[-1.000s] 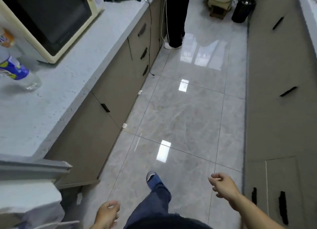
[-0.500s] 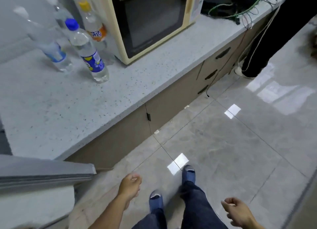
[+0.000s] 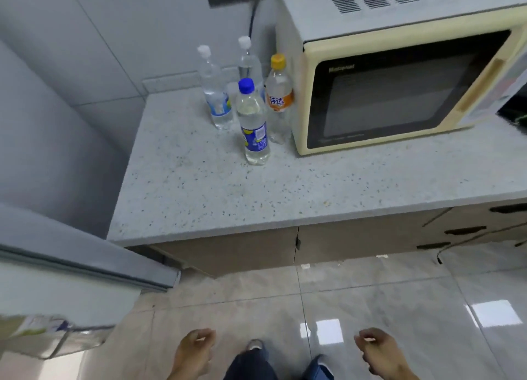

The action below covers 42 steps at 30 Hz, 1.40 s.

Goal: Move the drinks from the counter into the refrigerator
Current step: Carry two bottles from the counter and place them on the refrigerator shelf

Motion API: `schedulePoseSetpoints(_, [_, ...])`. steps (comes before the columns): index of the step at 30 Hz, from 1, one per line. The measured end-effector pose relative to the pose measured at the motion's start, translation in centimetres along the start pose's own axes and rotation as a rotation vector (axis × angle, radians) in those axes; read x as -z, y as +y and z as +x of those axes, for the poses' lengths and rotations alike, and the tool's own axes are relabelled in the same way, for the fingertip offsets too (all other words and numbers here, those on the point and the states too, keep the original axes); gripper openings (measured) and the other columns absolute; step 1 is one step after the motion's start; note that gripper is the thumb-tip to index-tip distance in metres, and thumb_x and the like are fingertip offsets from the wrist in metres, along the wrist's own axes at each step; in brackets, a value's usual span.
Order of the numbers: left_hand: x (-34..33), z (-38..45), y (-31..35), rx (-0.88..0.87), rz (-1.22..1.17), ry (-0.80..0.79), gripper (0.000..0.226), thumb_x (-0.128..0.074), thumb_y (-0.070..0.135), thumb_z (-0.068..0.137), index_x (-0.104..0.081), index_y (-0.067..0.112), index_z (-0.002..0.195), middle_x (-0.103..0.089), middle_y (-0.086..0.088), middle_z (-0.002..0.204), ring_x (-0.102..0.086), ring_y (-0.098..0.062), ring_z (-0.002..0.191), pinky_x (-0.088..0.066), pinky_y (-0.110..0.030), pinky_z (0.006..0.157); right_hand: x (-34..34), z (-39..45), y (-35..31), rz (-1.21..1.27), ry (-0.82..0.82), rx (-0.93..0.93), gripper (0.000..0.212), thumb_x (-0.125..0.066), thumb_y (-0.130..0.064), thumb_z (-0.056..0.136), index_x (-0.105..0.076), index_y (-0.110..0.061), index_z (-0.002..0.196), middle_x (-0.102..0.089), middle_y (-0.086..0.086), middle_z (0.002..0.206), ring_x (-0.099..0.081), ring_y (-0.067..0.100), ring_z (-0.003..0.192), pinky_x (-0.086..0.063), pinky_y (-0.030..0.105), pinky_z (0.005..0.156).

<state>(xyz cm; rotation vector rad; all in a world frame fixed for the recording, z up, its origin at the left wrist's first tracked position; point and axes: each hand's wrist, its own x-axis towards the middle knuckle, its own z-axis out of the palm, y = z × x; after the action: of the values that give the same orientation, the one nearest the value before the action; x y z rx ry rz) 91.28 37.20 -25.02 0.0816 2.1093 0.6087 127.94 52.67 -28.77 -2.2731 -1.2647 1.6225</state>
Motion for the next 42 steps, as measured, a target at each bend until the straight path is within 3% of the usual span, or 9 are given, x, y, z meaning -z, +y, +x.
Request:
schedulePoseSetpoints(6, [-2.2, 0.3, 4.1, -0.012, -0.099, 0.069, 0.004, -0.074, 0.014, 0.084, -0.074, 0.011, 0.086, -0.072, -0.019, 0.081, -0.065, -0.030, 0.073, -0.055, -0.041, 0.079, -0.9, 1.1, -11.3, 0.021, -0.056, 0.269, 0.006, -0.072, -0.017, 0.085, -0.069, -0.019, 0.090, -0.070, 0.006, 0.082, -0.064, 0.024, 0.076, -0.053, 0.040, 0.077])
schedulePoseSetpoints(9, [-2.8, 0.7, 8.4, -0.139, -0.149, 0.056, 0.005, -0.072, 0.015, 0.087, -0.072, 0.014, 0.091, -0.071, -0.011, 0.078, -0.064, -0.026, 0.066, -0.052, -0.032, 0.063, -1.6, -0.3, -17.1, 0.034, -0.087, 0.407, 0.007, -0.069, -0.017, 0.087, -0.068, -0.021, 0.092, -0.070, 0.001, 0.081, -0.065, 0.019, 0.079, -0.055, 0.041, 0.082])
schedulePoseSetpoints(14, [-2.5, 0.8, 17.5, -0.421, -0.221, -0.039, 0.009, -0.063, 0.026, 0.094, -0.068, 0.029, 0.101, -0.072, 0.004, 0.096, -0.069, -0.014, 0.082, -0.055, -0.025, 0.064, -1.8, -3.2, -27.0, 0.066, -0.144, 0.684, 0.009, -0.069, -0.019, 0.090, -0.069, -0.026, 0.096, -0.064, -0.011, 0.067, -0.059, 0.003, 0.063, -0.050, 0.018, 0.061])
schedulePoseSetpoints(17, [-1.4, 0.2, 23.9, -0.580, -0.249, -0.028, 0.012, -0.061, 0.030, 0.094, -0.066, 0.035, 0.105, -0.071, 0.009, 0.096, -0.069, -0.008, 0.085, -0.056, -0.020, 0.066, -1.4, -4.3, -33.2, 0.115, -0.096, 0.826, 0.011, -0.068, -0.020, 0.090, -0.068, -0.029, 0.095, -0.065, -0.009, 0.071, -0.060, 0.003, 0.065, -0.051, 0.020, 0.064])
schedulePoseSetpoints(20, [-0.1, -0.9, 29.9, -0.708, -0.305, 0.022, 0.014, -0.061, 0.029, 0.094, -0.064, 0.040, 0.102, -0.071, 0.010, 0.099, -0.068, -0.006, 0.087, -0.056, -0.020, 0.067, -0.7, -5.4, -38.9, 0.151, -0.044, 0.959, 0.014, -0.068, -0.020, 0.090, -0.067, -0.033, 0.095, -0.068, -0.004, 0.077, -0.064, 0.010, 0.072, -0.055, 0.026, 0.070])
schedulePoseSetpoints(25, [2.3, -2.3, 38.7, -0.851, -0.433, 0.167, 0.017, -0.063, 0.030, 0.093, -0.062, 0.047, 0.095, -0.069, 0.012, 0.097, -0.068, -0.001, 0.080, -0.058, -0.023, 0.068, 0.5, -6.9, -48.1, 0.227, -0.004, 1.154, 0.014, -0.069, -0.016, 0.090, -0.067, -0.028, 0.098, -0.066, -0.009, 0.079, -0.060, -0.005, 0.069, -0.048, 0.008, 0.064])
schedulePoseSetpoints(29, [4.3, -2.8, 45.4, -0.892, -0.484, 0.306, 0.018, -0.062, 0.034, 0.091, -0.057, 0.046, 0.102, -0.062, 0.024, 0.100, -0.062, 0.013, 0.082, -0.053, -0.021, 0.067, 0.5, -7.4, -55.6, 0.198, 0.030, 1.251, 0.015, -0.067, -0.019, 0.089, -0.064, -0.027, 0.102, -0.065, -0.012, 0.089, -0.058, -0.006, 0.073, -0.047, 0.008, 0.067])
schedulePoseSetpoints(35, [7.0, -0.8, 53.1, -0.940, -0.143, 0.482, 0.050, -0.065, 0.033, 0.092, -0.047, 0.029, 0.138, -0.046, 0.001, 0.139, -0.056, -0.017, 0.116, -0.047, -0.032, 0.094, -1.1, -5.8, -65.6, -0.162, 0.067, 1.226, 0.048, -0.064, -0.029, 0.093, -0.052, -0.020, 0.139, -0.053, 0.004, 0.141, -0.054, 0.019, 0.125, -0.046, 0.035, 0.104])
schedulePoseSetpoints(42, [7.7, 3.2, 57.6, -1.035, 0.430, 0.504, 0.060, -0.060, 0.027, 0.097, -0.034, 0.025, 0.150, -0.030, -0.001, 0.157, -0.033, -0.029, 0.138, -0.037, -0.043, 0.107, -3.1, -1.1, -69.5, -0.672, 0.100, 0.969, 0.065, -0.058, -0.021, 0.095, -0.029, -0.021, 0.153, -0.037, 0.014, 0.152, -0.045, 0.034, 0.134, -0.043, 0.038, 0.105])
